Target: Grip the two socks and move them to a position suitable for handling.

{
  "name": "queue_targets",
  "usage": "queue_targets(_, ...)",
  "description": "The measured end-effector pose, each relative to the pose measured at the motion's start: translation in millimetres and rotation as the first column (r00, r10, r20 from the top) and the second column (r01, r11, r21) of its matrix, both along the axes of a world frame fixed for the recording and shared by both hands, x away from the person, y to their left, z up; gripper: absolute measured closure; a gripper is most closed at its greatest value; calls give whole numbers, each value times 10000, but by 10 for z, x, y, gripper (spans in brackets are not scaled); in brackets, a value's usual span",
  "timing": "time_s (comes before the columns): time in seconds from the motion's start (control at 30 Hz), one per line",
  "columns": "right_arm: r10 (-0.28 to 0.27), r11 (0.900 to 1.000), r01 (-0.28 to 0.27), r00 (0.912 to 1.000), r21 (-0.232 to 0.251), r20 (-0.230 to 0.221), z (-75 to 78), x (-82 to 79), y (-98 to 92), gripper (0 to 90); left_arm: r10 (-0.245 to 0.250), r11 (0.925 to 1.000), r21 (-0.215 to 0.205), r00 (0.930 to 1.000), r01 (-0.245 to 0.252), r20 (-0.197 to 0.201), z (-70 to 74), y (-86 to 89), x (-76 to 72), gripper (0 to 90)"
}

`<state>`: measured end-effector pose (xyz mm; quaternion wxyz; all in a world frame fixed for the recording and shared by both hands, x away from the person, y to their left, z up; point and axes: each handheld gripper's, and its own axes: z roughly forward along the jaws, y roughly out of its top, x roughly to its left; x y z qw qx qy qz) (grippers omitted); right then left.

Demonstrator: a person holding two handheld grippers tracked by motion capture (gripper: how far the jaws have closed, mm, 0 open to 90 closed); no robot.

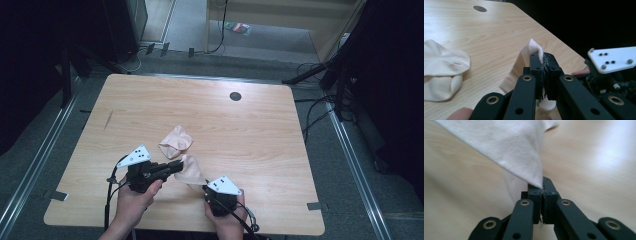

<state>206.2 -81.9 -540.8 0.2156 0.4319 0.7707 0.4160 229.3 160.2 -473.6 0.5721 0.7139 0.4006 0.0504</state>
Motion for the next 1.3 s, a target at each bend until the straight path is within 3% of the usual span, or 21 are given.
queue_targets(0.07,-412,9950,500,9941,-862,1003,60,-1,-68,890,148,9994,326,9999,-146,-43,-61,-2,29,880)
queue_targets(0.13,-604,9829,900,9818,-1608,1802,123,-11,-133,890,146,9989,447,9998,-138,-164,-107,-8,46,880)
queue_targets(0.2,-658,9502,1488,9546,-2739,2905,141,-52,-144,884,187,9972,737,9982,-145,-562,-256,-45,93,880)
queue_targets(0.23,-658,9502,1488,9546,-2739,2905,141,-52,-144,884,187,9972,737,9982,-145,-562,-256,-45,93,880)
queue_targets(0.27,-464,9157,1877,9277,-3555,3704,124,-102,-122,813,413,9872,1565,9977,-324,-542,-336,-77,114,880)
queue_targets(0.3,-309,9222,1649,9330,-3497,3585,113,-119,-109,744,469,9800,1958,9976,-360,-516,-380,-74,126,880)
queue_targets(0.37,350,9539,430,9669,-2969,2526,84,-112,-98,582,604,9700,2398,9951,-399,-787,-489,-40,161,880)
queue_targets(0.4,350,9539,430,9669,-2969,2526,84,-112,-98,582,604,9700,2398,9951,-399,-787,-489,-40,161,880)
queue_targets(0.43,1175,9733,-848,9823,-2131,1458,46,-108,-100,452,824,9673,2482,9903,-524,-1120,-588,27,193,879)
queue_targets(0.5,1714,9761,-1602,9829,-1472,669,49,-102,-108,339,926,9612,2706,9871,-543,-1306,-653,76,210,879)
queue_targets(0.6,2355,9713,-2353,9719,-344,14,112,-59,-194,287,883,9552,2925,9870,-457,-1343,-692,100,202,878)
queue_targets(0.7,2207,9712,-2177,9751,969,-211,189,27,-361,345,769,9467,3204,9890,-328,-1259,-700,77,170,867)
queue_targets(0.73,1869,9748,-1807,9817,1306,-365,195,75,-430,402,702,9446,3273,9895,-251,-1267,-698,79,162,852)
queue_targets(0.77,1505,9810,-1419,9869,1324,-574,187,98,-464,461,683,9479,3177,9898,-254,-1247,-703,77,151,813)
queue_targets(0.8,1505,9810,-1419,9869,1324,-574,187,98,-464,461,683,9479,3177,9898,-254,-1247,-703,77,151,753)
queue_targets(0.83,393,9945,-277,9926,1005,-1145,119,144,-516,506,832,9501,3087,9903,-452,-1111,-699,95,131,680)
queue_targets(0.87,395,9939,-243,9892,1077,-1413,83,148,-525,523,969,9507,3041,9899,-614,-1032,-695,106,126,645)
queue_targets(0.97,224,9984,-125,9825,547,-1847,45,108,-461,530,1337,9521,2879,9871,-1032,-884,-686,150,132,578)
queue_targets(1.1,-240,9997,233,9833,-58,-1805,48,16,-416,537,1429,9501,2925,9848,-1085,-989,-726,157,168,590)
queue_targets(1.2,-280,9994,244,9833,-227,-1800,27,-10,-388,591,1356,9465,3076,9852,-976,-1050,-752,129,176,674)
queue_targets(1.3,-191,9979,84,9857,-643,-1671,-1,-22,-340,709,1268,9320,3513,9882,-889,-863,-759,71,149,789)
